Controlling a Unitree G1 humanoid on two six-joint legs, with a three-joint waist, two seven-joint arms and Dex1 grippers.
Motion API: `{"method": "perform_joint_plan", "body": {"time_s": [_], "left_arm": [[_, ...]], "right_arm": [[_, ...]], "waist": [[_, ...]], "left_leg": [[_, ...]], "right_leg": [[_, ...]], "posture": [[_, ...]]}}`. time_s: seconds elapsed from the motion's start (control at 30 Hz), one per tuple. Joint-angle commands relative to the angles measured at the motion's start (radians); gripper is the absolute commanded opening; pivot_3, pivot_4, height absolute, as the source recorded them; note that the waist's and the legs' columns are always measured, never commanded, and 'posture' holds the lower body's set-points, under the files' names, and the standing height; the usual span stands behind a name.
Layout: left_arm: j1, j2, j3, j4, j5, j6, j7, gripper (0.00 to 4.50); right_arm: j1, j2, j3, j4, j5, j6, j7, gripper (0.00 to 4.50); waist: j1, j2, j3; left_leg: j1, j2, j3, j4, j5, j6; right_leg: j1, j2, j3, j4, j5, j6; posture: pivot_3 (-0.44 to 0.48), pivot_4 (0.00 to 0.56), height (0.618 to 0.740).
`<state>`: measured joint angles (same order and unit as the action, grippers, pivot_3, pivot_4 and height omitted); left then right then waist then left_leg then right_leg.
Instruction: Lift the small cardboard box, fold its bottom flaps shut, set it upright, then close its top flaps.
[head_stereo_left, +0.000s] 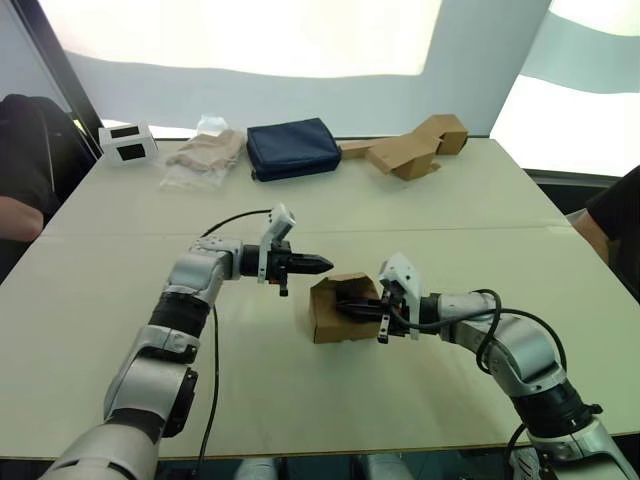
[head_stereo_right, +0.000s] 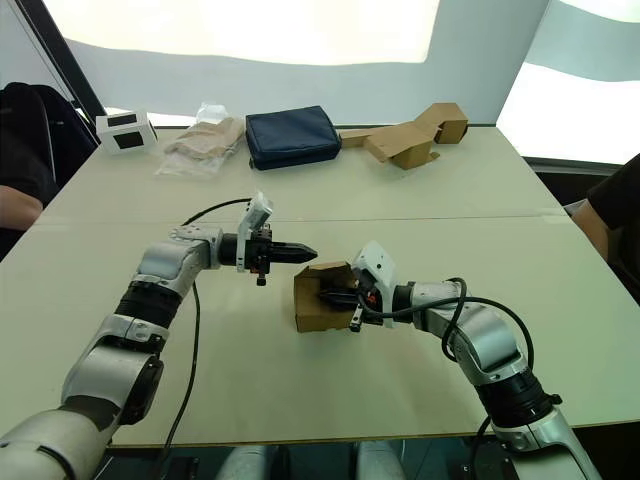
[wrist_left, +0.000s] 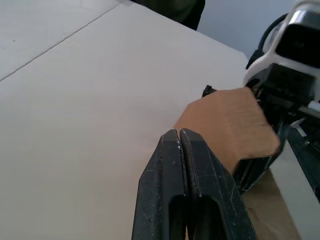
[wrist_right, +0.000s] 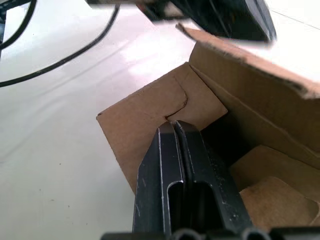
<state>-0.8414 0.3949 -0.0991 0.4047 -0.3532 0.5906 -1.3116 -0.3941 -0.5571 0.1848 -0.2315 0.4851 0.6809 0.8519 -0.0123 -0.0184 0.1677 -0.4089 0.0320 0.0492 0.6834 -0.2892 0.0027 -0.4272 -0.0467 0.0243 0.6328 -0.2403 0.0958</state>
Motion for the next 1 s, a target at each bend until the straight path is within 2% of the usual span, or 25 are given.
{"method": "perform_joint_plan", "body": {"time_s": [0.03,0.17,0.27,0.6,0.73,0.9,1.0], "left_arm": [[0.050,0.064,0.036,-0.206,-0.107,0.147,-0.018,0.02],[0.125,0.144,0.011,-0.344,-0.170,0.237,-0.050,0.02],[0.188,0.186,-0.037,-0.391,-0.158,0.212,-0.075,0.02],[0.230,0.136,-0.153,-0.300,-0.039,0.030,-0.031,0.02],[0.230,0.135,-0.169,-0.293,-0.026,0.012,-0.037,0.02],[0.226,0.137,-0.173,-0.287,-0.025,0.004,-0.039,0.02],[0.221,0.135,-0.175,-0.279,-0.023,0.001,-0.038,0.02]], "right_arm": [[-0.005,0.015,-0.034,-0.011,0.031,0.035,-0.007,0.00],[-0.007,0.015,-0.032,-0.014,0.033,0.048,-0.007,0.00],[-0.006,0.017,-0.028,-0.017,0.039,0.055,-0.004,0.00],[0.013,0.026,-0.051,-0.052,0.060,0.075,-0.021,0.00],[0.013,0.025,-0.130,-0.111,0.124,0.105,-0.040,0.00],[-0.058,0.010,-0.252,-0.205,0.291,0.191,-0.048,0.00],[-0.157,0.020,-0.255,-0.140,0.291,0.186,-0.055,0.00]], "waist": [[0.000,0.000,0.000],[-0.002,0.000,0.000],[-0.001,0.000,0.000],[0.001,0.000,0.000],[0.003,0.000,0.000],[0.002,0.000,0.000],[0.000,0.000,0.000]], "left_leg": [[0.000,0.000,0.000,0.000,0.000,0.000],[0.001,0.001,0.000,0.000,0.000,0.000],[0.001,0.001,0.000,0.000,0.000,0.000],[0.001,0.000,0.001,0.001,0.000,0.000],[0.001,0.000,0.001,0.001,0.000,0.000],[0.001,0.000,0.001,0.001,0.000,0.000],[0.001,0.000,0.001,0.001,0.000,0.000]], "right_leg": [[0.000,0.000,0.000,0.000,0.000,0.000],[0.000,0.000,0.000,0.001,0.000,0.000],[0.000,0.000,0.000,0.001,0.000,0.000],[0.000,0.000,0.001,0.000,-0.002,-0.004],[0.000,0.000,0.001,0.000,-0.002,-0.003],[0.001,-0.002,0.001,0.000,-0.002,-0.003],[0.001,-0.001,0.001,0.000,-0.002,-0.003]], "posture": [[0.000,0.150,0.740],[0.000,0.150,0.740],[0.000,0.150,0.740],[0.000,0.150,0.740],[0.000,0.150,0.740],[0.000,0.150,0.740],[0.000,0.150,0.740]]}}
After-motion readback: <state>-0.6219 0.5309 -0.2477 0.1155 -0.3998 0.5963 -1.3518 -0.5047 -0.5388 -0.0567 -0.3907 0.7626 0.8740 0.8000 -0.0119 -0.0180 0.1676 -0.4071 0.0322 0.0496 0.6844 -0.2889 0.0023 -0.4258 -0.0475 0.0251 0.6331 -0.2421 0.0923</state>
